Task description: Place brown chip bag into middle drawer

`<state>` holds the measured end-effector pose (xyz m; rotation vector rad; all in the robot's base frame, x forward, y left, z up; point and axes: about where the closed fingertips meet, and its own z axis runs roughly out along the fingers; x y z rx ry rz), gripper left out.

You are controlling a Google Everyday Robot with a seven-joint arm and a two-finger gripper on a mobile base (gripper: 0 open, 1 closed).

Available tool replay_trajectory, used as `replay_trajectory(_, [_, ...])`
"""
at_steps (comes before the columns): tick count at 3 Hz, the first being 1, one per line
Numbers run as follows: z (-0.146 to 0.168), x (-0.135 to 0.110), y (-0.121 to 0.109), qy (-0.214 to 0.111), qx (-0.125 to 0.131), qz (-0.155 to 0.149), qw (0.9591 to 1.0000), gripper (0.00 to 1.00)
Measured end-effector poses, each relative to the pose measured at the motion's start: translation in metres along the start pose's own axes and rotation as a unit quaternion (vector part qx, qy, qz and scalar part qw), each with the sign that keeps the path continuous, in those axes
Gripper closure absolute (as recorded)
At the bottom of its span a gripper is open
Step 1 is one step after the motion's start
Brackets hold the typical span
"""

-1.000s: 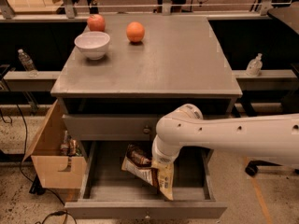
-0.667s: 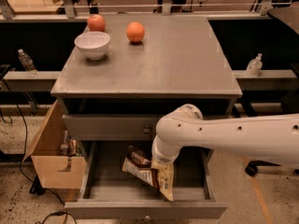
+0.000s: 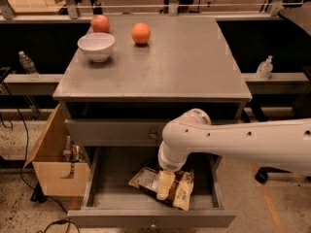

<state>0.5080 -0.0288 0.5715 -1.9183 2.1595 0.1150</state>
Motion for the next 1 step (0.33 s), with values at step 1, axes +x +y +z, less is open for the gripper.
replay_trajectory(1, [0.0000, 0.0000, 0.0000, 0.000, 0.000, 0.000, 1.0000, 0.00])
